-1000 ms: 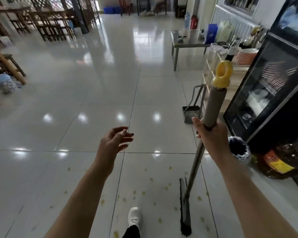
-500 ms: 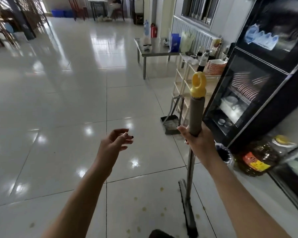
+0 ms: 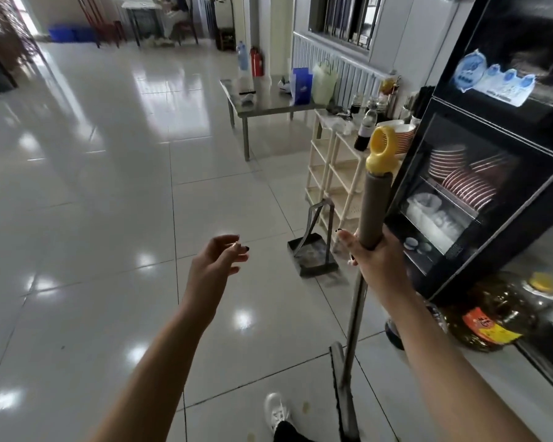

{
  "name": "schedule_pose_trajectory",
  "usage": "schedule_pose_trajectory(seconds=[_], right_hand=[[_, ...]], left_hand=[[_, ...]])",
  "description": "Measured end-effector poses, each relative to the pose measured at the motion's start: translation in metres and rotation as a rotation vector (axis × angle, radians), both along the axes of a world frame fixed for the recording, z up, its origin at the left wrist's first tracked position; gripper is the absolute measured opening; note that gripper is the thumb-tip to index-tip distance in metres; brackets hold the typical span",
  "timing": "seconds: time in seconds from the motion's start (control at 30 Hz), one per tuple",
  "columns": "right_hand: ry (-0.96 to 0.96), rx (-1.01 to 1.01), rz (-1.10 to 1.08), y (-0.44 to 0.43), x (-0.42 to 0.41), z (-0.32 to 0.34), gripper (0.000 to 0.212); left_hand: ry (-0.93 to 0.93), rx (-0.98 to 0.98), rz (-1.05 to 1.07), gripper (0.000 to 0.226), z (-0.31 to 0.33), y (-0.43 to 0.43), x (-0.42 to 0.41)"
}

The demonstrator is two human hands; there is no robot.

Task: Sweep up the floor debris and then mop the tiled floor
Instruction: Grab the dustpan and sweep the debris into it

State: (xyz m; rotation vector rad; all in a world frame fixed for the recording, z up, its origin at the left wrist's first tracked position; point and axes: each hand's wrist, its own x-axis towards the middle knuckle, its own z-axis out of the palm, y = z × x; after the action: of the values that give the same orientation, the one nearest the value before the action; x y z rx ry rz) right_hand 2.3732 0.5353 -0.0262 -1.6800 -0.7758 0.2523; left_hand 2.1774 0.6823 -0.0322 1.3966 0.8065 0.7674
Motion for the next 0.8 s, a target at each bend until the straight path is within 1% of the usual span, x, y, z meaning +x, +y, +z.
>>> schedule_pose_trajectory(seconds=[0.07, 0.2, 0.27, 0.43, 0.63, 0.8], right_hand=[[0.020, 0.013, -0.026, 0.026, 0.027, -0.003, 0.024], [0.112, 0.033, -0.077, 0.069, 0.073, -0.008, 0.027], [0.132, 0.047, -0.108, 0.089, 0.095, -0.012, 0.025], [0.139, 0.038, -0.181, 0.134, 0.136, -0.012, 0.027], [0.116, 0.006, -0.284, 0.196, 0.182, -0.020, 0.023], [0.081, -0.043, -0.466, 0.253, 0.224, -0.029, 0.025]], left_hand=[[0.011, -0.002, -0.027, 0.014, 0.004, 0.026, 0.033], [-0.005, -0.017, -0.059, 0.015, 0.011, 0.071, 0.094], [-0.006, -0.010, -0.078, 0.017, 0.012, 0.093, 0.121], [0.012, -0.001, -0.122, 0.021, 0.010, 0.140, 0.170], [0.015, -0.017, -0.211, 0.016, 0.000, 0.221, 0.232], [0.008, -0.023, -0.345, 0.014, -0.005, 0.300, 0.293]])
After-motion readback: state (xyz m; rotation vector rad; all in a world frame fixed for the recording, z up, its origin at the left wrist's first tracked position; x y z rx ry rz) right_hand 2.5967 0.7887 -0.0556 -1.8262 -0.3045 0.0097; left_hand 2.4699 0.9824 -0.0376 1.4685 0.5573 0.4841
